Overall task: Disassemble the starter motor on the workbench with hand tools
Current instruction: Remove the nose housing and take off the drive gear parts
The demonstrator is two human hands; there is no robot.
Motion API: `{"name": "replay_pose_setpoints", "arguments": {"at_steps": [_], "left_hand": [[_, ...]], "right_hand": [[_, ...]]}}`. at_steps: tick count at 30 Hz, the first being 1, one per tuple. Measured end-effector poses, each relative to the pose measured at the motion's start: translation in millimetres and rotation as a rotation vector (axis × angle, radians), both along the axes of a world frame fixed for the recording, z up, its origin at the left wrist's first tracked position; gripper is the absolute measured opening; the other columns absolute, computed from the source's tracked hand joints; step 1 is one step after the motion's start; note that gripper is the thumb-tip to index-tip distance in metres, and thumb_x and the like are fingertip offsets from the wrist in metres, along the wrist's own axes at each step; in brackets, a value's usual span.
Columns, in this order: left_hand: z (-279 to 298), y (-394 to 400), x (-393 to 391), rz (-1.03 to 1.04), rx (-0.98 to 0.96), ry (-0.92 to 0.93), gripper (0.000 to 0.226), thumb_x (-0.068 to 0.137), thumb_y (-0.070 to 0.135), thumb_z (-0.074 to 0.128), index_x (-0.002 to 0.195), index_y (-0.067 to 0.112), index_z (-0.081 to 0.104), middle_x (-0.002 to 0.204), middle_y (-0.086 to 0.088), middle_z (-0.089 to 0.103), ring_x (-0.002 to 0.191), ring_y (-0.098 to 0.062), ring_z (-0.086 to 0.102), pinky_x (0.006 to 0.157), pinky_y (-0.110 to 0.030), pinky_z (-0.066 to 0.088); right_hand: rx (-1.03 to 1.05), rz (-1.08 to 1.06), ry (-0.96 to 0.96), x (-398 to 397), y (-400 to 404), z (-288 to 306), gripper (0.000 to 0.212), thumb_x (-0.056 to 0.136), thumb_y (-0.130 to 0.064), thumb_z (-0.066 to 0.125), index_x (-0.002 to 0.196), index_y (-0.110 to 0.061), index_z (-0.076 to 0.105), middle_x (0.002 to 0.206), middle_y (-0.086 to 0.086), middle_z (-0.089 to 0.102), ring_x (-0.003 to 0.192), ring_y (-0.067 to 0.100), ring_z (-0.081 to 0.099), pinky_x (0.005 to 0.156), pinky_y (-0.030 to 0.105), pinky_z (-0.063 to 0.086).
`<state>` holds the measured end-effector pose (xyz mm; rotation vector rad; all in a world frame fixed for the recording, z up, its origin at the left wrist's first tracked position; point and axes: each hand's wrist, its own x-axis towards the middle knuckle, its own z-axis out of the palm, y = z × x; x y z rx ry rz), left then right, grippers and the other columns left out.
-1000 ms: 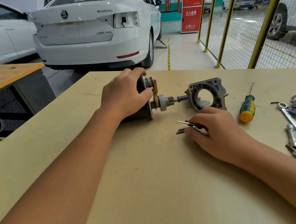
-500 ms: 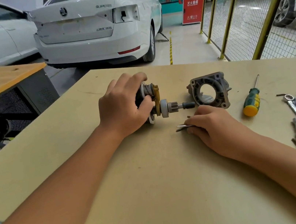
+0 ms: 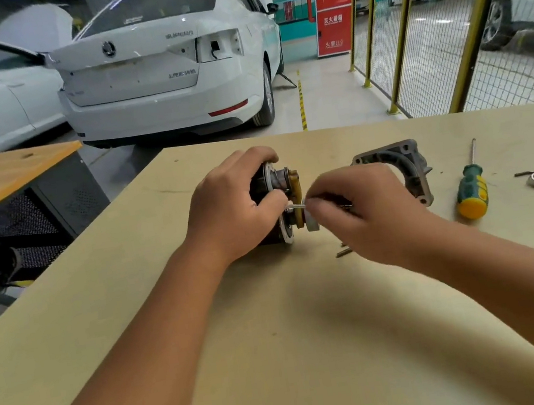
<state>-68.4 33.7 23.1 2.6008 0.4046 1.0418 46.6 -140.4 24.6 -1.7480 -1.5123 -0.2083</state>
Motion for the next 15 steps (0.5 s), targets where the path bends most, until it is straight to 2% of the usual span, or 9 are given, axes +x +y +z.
{"name": "replay_pose_setpoints", "arguments": {"at_steps": [3,7,12,15], "left_hand": [[1,6,-4,-0.055,-0.048,-0.005,0.043,0.080,0.040,0.064,0.123,0.032,0.065,0.110,0.011,0.066,0.100,-0.019,0.061,0.089,-0.044,0.053],[1,12,-8,-0.105,-0.084,-0.017,0.044,0.081,0.037,0.071,0.124,0.032,0.068,0.115,0.011,0.067,0.106,-0.014,0.063,0.092,-0.043,0.054],[-1,8,-4,-0.084,-0.072,-0.045,0.045,0.075,0.038,0.064,0.119,0.030,0.070,0.109,0.009,0.069,0.101,-0.019,0.064,0.086,-0.044,0.056],[-1,10,-4,-0.120,-0.073,-0.045,0.044,0.079,0.030,0.069,0.123,0.026,0.070,0.113,0.007,0.069,0.106,-0.015,0.064,0.090,-0.043,0.055]], "right_hand": [[-0.046,0.050,0.081,6,9,10,0.015,0.094,-0.018,0.064,0.083,-0.020,0.073,0.058,-0.017,0.061,0.057,0.004,0.057,0.052,0.015,0.039],[0.007,0.006,0.078,16,7,4,0.012,0.096,-0.019,0.066,0.091,-0.016,0.076,0.073,-0.010,0.068,0.068,0.009,0.062,0.062,0.030,0.049],[0.045,0.001,0.051,16,20,0,0.003,0.091,-0.020,0.073,0.090,-0.020,0.076,0.069,-0.012,0.064,0.064,0.006,0.057,0.057,0.018,0.040],[0.055,0.011,0.138,17,24,-3,0.005,0.089,-0.021,0.075,0.086,-0.018,0.077,0.065,-0.003,0.064,0.059,0.013,0.056,0.054,0.028,0.041]]}}
